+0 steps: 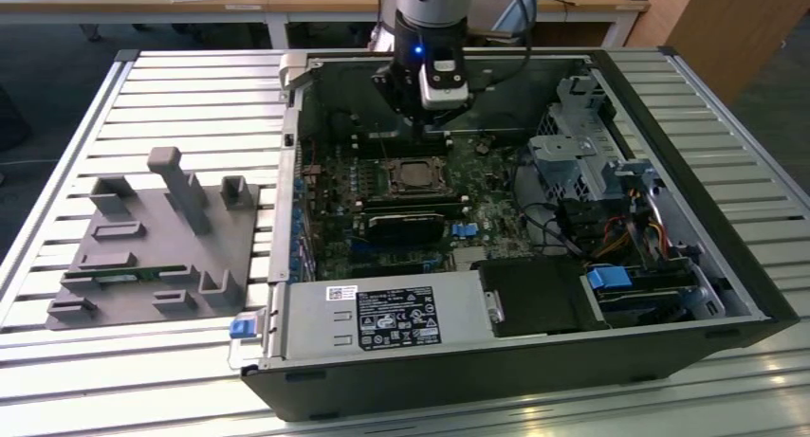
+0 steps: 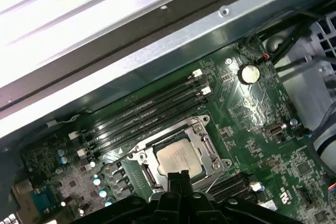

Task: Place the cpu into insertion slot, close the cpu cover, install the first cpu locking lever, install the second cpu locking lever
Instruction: 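Install the first cpu locking lever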

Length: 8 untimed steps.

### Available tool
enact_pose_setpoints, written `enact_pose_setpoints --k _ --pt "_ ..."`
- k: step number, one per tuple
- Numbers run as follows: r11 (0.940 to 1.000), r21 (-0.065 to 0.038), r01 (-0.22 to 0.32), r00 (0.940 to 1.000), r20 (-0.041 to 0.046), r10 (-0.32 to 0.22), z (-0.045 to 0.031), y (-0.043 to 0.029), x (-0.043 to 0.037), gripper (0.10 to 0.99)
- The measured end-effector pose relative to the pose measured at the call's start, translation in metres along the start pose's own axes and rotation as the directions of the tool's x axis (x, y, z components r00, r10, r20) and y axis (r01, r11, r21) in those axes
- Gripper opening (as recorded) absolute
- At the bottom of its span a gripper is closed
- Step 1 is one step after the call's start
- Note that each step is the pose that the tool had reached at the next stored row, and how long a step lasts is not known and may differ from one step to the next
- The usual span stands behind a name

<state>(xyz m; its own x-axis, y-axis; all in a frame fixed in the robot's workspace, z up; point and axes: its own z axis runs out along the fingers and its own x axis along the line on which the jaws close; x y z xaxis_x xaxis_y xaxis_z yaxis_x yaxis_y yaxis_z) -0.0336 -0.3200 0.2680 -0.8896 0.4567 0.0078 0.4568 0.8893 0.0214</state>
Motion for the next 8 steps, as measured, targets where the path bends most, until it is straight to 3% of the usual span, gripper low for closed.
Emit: enact_pose_setpoints --k 3,8 --pt "0.9993 -0.003 0.037 0.9993 0.0069 -0.037 0.0001 0.0 0.0 0.106" --pt "0.9925 -0.003 0.122 0.9925 0.0063 -0.122 0.0002 -0.0001 0.0 0.106"
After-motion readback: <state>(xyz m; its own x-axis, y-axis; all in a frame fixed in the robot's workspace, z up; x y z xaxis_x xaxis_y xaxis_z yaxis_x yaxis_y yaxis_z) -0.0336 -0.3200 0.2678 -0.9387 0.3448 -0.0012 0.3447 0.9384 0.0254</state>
